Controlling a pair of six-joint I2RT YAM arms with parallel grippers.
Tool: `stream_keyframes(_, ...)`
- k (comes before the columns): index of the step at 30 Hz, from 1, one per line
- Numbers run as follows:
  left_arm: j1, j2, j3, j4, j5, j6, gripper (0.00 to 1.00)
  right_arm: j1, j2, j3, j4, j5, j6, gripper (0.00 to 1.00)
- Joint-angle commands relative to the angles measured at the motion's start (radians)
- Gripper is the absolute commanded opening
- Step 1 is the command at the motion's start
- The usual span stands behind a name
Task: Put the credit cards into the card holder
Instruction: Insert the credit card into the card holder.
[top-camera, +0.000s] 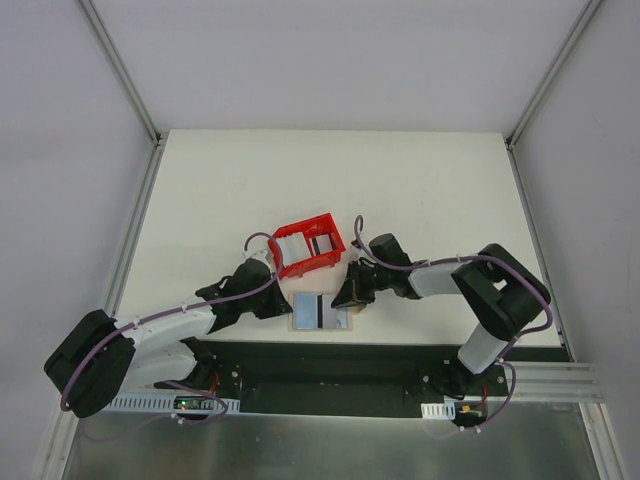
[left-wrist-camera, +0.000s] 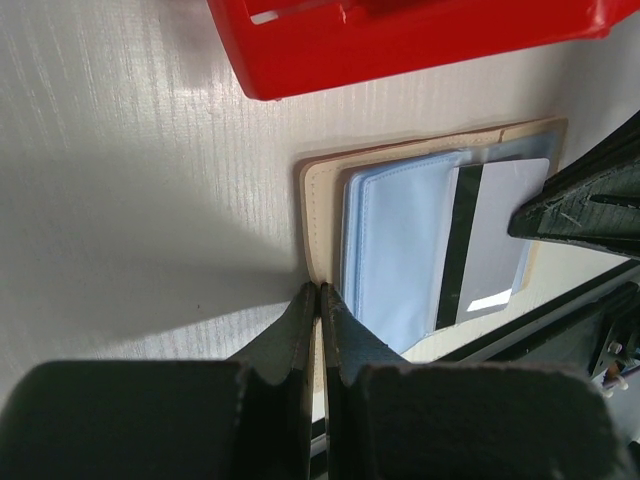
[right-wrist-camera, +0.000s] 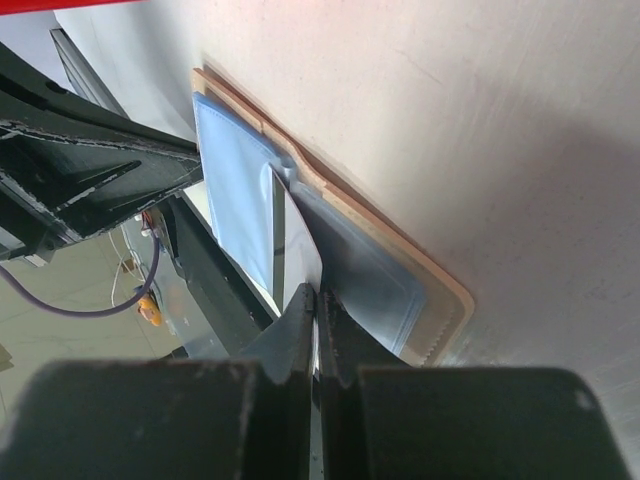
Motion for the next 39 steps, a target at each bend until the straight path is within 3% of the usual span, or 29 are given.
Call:
stream_keyframes(1, 0.011, 0.012, 0.005, -0.003, 0.007, 0.009, 0.00, 0.029, 0.027, 0.012, -0.003, 0.022, -0.014, 0.00)
stream_keyframes(10, 0.011, -0.001, -0.012, -0.003, -0.007, -0.009, 0.00, 0.026, -0.014, -0.008, -0.038, 0.104, 0.012, 0.00)
stream_keyframes(18, 0.011, -0.013, -0.018, -0.001, 0.006, -0.026, 0.00, 0.049, -0.030, -0.032, 0.063, 0.242, 0.128, 0.00)
stream_keyframes(33, 0.011, -0.030, -0.036, 0.006, -0.013, -0.064, 0.00, 0.164, 0.019, 0.037, 0.080, 0.294, 0.189, 0.01)
stream_keyframes(34, 0.011, -0.036, -0.039, 0.006, -0.016, -0.069, 0.00, 0.166, 0.021, 0.041, 0.079, 0.294, 0.187, 0.03)
stream_keyframes(37, 0.011, -0.042, -0.047, 0.008, -0.022, -0.070, 0.00, 0.164, -0.006, 0.040, 0.047, 0.315, 0.172, 0.23)
stream_keyframes(39, 0.011, -0.045, -0.048, 0.009, -0.019, -0.069, 0.00, 0.163, -0.043, 0.035, -0.004, 0.353, 0.146, 0.30)
